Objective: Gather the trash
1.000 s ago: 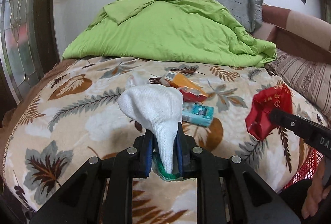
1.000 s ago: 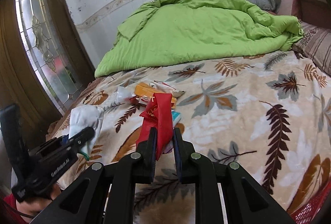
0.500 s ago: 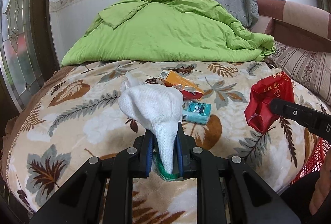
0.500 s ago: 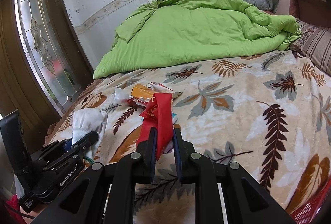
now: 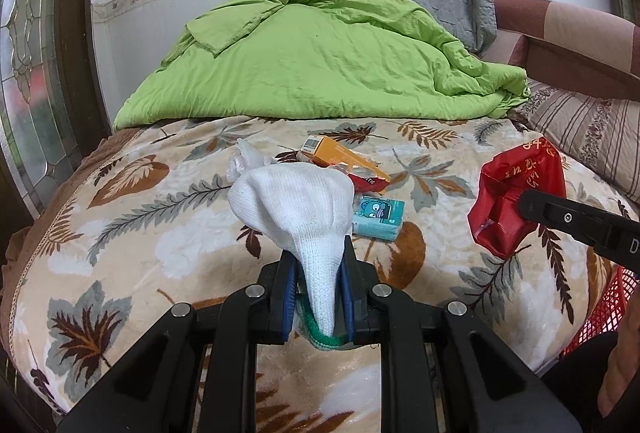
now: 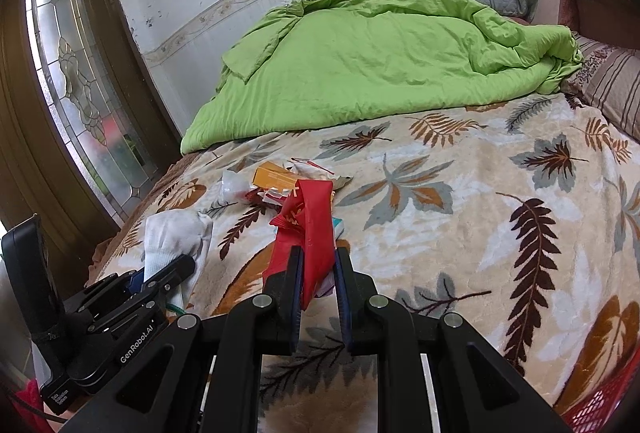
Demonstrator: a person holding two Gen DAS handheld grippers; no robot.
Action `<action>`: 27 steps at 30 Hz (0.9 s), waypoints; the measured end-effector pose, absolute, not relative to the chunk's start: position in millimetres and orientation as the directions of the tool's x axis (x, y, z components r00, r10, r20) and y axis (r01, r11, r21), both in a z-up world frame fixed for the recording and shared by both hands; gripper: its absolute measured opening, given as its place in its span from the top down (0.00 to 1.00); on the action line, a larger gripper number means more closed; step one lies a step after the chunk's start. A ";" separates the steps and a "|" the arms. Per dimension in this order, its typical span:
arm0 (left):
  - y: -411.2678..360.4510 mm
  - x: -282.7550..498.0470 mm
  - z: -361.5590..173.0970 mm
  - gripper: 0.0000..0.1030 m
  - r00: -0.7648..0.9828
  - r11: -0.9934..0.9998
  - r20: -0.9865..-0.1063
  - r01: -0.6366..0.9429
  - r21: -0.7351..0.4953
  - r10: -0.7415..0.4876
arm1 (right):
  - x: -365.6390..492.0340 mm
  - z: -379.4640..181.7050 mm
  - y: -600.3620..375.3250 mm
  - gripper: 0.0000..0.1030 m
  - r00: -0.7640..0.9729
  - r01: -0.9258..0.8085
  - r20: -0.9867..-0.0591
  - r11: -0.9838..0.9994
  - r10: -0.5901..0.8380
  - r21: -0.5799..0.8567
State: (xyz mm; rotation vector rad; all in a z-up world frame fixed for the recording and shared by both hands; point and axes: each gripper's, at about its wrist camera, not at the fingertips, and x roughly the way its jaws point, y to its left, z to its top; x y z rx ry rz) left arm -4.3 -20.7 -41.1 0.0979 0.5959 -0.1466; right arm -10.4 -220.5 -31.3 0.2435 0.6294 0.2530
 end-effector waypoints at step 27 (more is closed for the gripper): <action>-24.7 -5.8 -42.3 0.82 0.818 0.984 -0.565 0.168 0.052 -0.110 | -10.1 -31.2 -220.7 0.84 0.779 -0.159 -0.547 0.940 0.307 0.301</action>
